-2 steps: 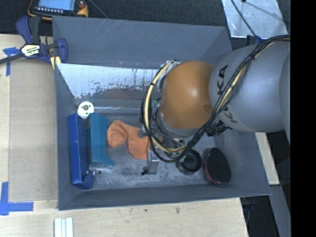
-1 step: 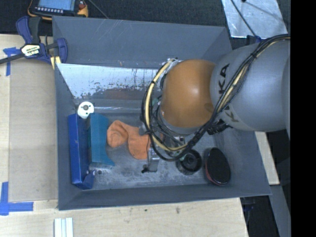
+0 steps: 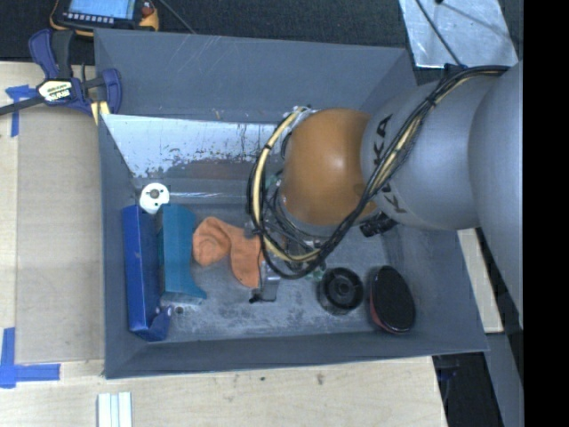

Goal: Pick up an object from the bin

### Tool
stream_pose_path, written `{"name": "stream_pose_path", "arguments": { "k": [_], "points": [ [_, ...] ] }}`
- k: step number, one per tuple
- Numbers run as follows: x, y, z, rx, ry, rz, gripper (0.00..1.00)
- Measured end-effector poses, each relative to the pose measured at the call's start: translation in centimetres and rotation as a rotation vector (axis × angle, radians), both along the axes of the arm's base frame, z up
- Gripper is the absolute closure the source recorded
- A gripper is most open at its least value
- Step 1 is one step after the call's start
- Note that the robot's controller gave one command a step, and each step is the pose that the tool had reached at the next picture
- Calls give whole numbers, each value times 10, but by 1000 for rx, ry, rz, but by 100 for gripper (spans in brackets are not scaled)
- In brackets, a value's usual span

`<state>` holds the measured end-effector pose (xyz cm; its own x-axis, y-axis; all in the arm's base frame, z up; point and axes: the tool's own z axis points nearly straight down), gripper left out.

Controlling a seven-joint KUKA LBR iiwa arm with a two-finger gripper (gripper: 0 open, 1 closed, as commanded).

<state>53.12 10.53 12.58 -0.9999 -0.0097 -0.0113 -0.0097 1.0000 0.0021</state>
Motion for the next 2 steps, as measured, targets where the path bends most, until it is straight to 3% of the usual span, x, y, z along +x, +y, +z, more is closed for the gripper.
{"name": "stream_pose_path", "arguments": {
  "k": [1, 2],
  "points": [
    [9, -4, -43, -1, 13, -281, 0],
    [13, 1, -35, -1, 9, -320, 0]
  ]
}}
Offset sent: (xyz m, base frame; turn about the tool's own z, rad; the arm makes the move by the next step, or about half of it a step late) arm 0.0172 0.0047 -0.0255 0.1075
